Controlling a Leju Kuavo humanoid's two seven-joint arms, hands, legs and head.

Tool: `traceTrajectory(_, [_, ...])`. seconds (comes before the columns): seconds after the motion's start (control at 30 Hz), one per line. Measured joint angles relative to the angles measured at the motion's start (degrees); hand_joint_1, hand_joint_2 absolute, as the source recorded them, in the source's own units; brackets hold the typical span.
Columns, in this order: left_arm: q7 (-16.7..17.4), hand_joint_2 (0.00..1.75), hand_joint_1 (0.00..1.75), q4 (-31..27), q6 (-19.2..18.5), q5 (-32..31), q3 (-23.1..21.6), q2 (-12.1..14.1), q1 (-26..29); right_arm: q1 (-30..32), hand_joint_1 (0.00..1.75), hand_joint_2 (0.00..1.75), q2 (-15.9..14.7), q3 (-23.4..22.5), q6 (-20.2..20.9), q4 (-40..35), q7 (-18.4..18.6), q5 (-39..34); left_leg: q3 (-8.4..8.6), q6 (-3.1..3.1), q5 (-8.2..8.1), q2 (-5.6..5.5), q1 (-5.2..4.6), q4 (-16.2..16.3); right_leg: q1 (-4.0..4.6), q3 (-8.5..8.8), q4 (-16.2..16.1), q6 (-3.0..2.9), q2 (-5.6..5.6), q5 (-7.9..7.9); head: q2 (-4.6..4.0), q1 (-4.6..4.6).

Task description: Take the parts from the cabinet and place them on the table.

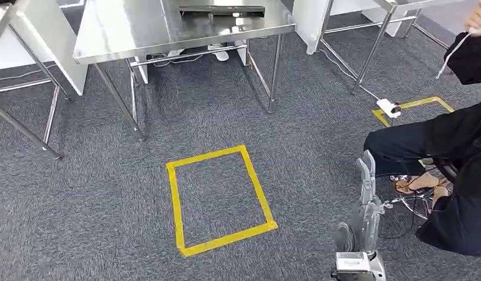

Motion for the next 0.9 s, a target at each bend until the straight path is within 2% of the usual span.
traceTrajectory(0.03, [0.0, 0.00, 0.00, 0.0, 0.0, 0.0, 0.0, 0.0, 0.0, 0.0, 0.00, 0.00, 0.1, 0.0, 0.2, 0.0, 0.0, 0.0, -0.89, -0.06, -0.93, -0.03, 0.00, 3.5, 0.22, -0.43, 0.1, -0.01, -0.02, 0.26, 0.00, 0.00])
traceTrajectory(0.07, [0.0, 0.00, 0.00, 0.0, 0.0, 0.0, 0.0, 0.1, 0.1, 0.1, 0.00, 0.00, 0.3, -0.1, 0.3, 0.0, 0.0, 0.2, -0.73, -0.01, -0.55, -0.07, 0.00, 4.8, 0.39, -0.76, 0.1, -0.02, -0.03, 0.48, 0.00, 0.00])
traceTrajectory(0.1, [0.0, 0.00, 0.00, 0.0, 0.0, 0.0, 0.0, 0.1, 0.1, 0.1, 0.00, 0.00, 0.4, -0.1, 0.4, 0.0, 0.0, 0.4, 0.85, 0.12, 0.71, -0.08, 0.00, 3.3, 0.47, -0.98, 0.2, 0.00, -0.02, 0.70, 0.00, 0.00])
traceTrajectory(0.13, [0.0, 0.00, 0.00, 0.0, 0.0, 0.0, 0.0, 0.1, 0.1, 0.2, 0.00, 0.00, 0.5, -0.1, 0.5, 0.0, 0.0, 0.5, 3.55, 0.27, 2.46, -0.08, 0.00, -0.3, 0.51, -1.06, 0.4, 0.04, -0.01, 0.72, 0.00, 0.00])
traceTrajectory(0.17, [0.0, 0.00, 0.00, 0.0, 0.0, 0.0, 0.0, 0.1, 0.1, 0.2, 0.00, 0.00, 0.7, -0.2, 0.7, 0.0, 0.0, 0.5, 6.86, 0.54, 4.26, -0.09, -0.01, -5.4, 0.58, -0.92, 0.6, 0.07, -0.01, 0.71, 0.00, 0.02])
traceTrajectory(0.2, [0.0, 0.00, 0.00, 0.0, 0.0, 0.0, 0.0, 0.2, 0.0, 0.1, 0.00, 0.00, 0.9, -0.2, 0.8, 0.0, 0.0, 0.6, 10.06, 1.11, 5.08, -0.20, -0.09, -10.6, 0.61, -0.90, 1.0, 0.10, -0.01, 0.69, 0.00, 0.00])
traceTrajectory(0.23, [0.1, 0.00, 0.00, 0.0, 0.0, 0.0, 0.0, 0.3, 0.0, 0.1, 0.00, 0.00, 1.0, -0.2, 1.0, 0.0, 0.0, 0.7, 11.17, 1.41, 4.41, -0.12, -0.27, -12.1, 1.16, -1.84, 1.4, 0.37, -0.01, 0.66, 0.00, 0.02])
traceTrajectory(0.3, [0.1, 0.00, 0.00, 0.0, 0.0, -0.1, 0.0, 0.3, 0.0, -0.1, 0.00, 0.00, 1.2, -0.4, 1.4, 0.0, -0.2, 0.8, 10.54, 1.61, 4.60, -0.14, -0.63, -12.7, 1.07, -1.92, 1.2, 0.98, -0.02, 1.01, 0.00, 0.02])
traceTrajectory(0.33, [0.1, 0.00, 0.00, 0.0, 0.0, -0.1, 0.0, 0.2, 0.0, -0.2, 0.00, 0.00, 1.3, -0.5, 1.4, 0.0, -0.2, 0.8, 10.45, 1.15, 4.88, -0.14, -0.56, -13.2, 1.69, -2.30, 1.7, 0.95, -0.01, 0.82, 0.00, 0.19])
traceTrajectory(0.37, [0.1, 0.00, 0.00, 0.0, 0.0, -0.1, 0.0, 0.2, 0.0, -0.3, 0.00, 0.00, 1.3, -0.7, 1.4, 0.0, -0.3, 0.8, 10.29, 1.13, 4.90, -0.15, -0.87, -13.1, 1.47, -2.38, 1.6, 1.11, -0.01, 0.91, 0.00, 0.22])
traceTrajectory(0.4, [0.1, 0.00, 0.00, 0.0, 0.0, -0.1, 0.0, 0.2, 0.0, -0.4, 0.00, 0.00, 1.3, -0.7, 1.4, 0.0, -0.3, 0.8, 10.25, 1.22, 4.95, -0.15, -1.07, -13.1, 1.32, -2.51, 1.6, 1.40, -0.03, 1.06, 0.00, 0.22])
traceTrajectory(0.7, [0.3, 0.00, 0.00, 0.0, 0.0, -0.1, 0.0, 0.1, 0.0, -1.4, 0.00, 0.00, 1.6, -1.1, 2.8, 0.3, -0.3, -0.4, 9.73, 2.14, 5.47, -0.14, -1.64, -13.1, 0.79, -3.39, 1.5, 2.31, -0.01, 1.67, 0.00, 0.22])
traceTrajectory(0.73, [0.4, 0.00, 0.00, 0.0, 0.0, -0.1, 0.0, 0.2, 0.0, -1.5, 0.00, 0.00, 1.6, -1.1, 3.4, 0.4, -0.3, -1.2, 9.63, 2.29, 5.40, -0.16, -1.80, -12.8, 0.48, -3.37, 1.2, 2.64, -0.01, 1.93, 0.00, 0.22])
traceTrajectory(0.77, [0.5, 0.00, 0.00, 0.0, 0.1, -0.1, 0.0, 0.3, 0.0, -1.8, 0.00, 0.00, 1.7, -1.1, 3.9, 0.5, -0.3, -1.9, 9.51, 2.79, 5.43, -0.25, -1.84, -12.7, -0.14, -3.23, 1.1, 3.02, -0.06, 2.11, 0.00, 0.15])
traceTrajectory(0.8, [0.5, 0.00, 0.00, 0.0, 0.1, -0.1, 0.0, 0.3, -0.1, -1.9, 0.00, 0.00, 1.7, -1.2, 4.4, 0.5, -0.3, -2.5, 9.53, 2.97, 5.58, -0.15, -1.77, -12.7, -0.08, -3.37, 1.0, 3.14, 0.04, 2.21, 0.00, 0.13])
traceTrajectory(0.83, [0.5, 0.00, 0.00, 0.0, 0.1, -0.1, 0.0, 0.2, -0.1, -2.1, 0.00, 0.00, 1.7, -1.2, 4.6, 0.5, -0.3, -2.9, 9.69, 3.24, 5.96, -0.07, -1.53, -13.4, 0.38, -3.45, 0.8, 3.35, 0.11, 2.34, 0.00, 0.20])
traceTrajectory(0.87, [0.6, 0.00, 0.00, 0.0, 0.1, -0.1, 0.0, 0.1, -0.1, -2.3, 0.00, 0.00, 1.7, -1.3, 5.1, 0.5, -0.3, -3.4, 10.05, 3.29, 6.66, 0.50, -0.78, -14.5, 0.36, -3.31, 1.7, 3.22, 0.12, 1.84, 0.00, 0.19])
traceTrajectory(0.9, [0.6, 0.00, 0.00, 0.0, 0.1, -0.1, 0.0, 0.0, -0.2, -2.4, 0.00, 0.00, 1.7, -1.4, 5.2, 0.6, -0.3, -3.7, 10.06, 3.70, 6.96, 0.64, -0.71, -15.0, 0.32, -4.88, 4.0, 2.87, 0.34, 0.22, 0.00, 0.32])
